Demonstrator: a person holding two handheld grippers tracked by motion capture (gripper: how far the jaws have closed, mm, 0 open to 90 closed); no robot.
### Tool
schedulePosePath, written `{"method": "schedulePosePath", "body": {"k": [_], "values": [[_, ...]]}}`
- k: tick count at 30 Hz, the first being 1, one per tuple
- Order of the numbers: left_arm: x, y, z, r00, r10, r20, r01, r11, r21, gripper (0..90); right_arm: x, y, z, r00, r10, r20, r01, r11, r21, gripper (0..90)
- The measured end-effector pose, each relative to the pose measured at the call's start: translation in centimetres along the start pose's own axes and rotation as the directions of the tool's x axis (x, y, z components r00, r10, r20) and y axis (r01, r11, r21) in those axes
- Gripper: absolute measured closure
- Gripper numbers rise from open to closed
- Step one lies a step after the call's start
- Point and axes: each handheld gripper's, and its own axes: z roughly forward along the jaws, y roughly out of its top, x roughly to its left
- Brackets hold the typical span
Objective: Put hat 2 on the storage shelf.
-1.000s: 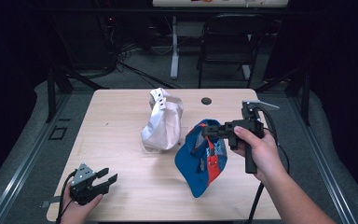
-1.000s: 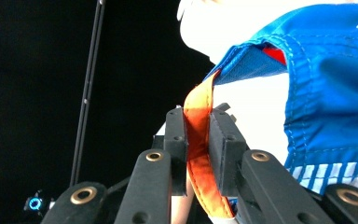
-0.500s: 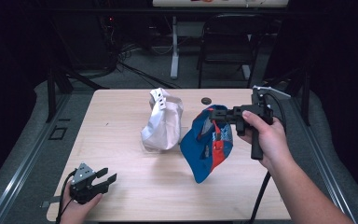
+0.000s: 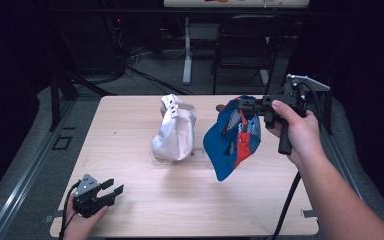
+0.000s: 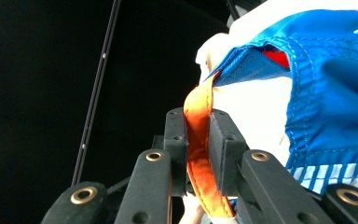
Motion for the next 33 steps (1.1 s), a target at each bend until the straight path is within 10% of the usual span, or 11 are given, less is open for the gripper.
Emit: {"method": "schedulePosePath", "body": {"k": [18, 33], "values": [[-0.1, 0.0, 0.1, 1.0, 0.008, 0.002, -0.008, 0.9998, 0.02, 51.5, 0.3, 3.6, -0.8, 0.9986, 0.035, 0.04, -0.03, 0.992, -0.124, 78.3], [-0.1, 0.1, 0.2, 0.9999, 0.012, 0.008, -0.012, 0.9997, 0.02, 51.5, -0.4, 5.3, 1.8, 0.9937, 0.078, 0.081, -0.063, 0.982, -0.179, 78.3]]}}
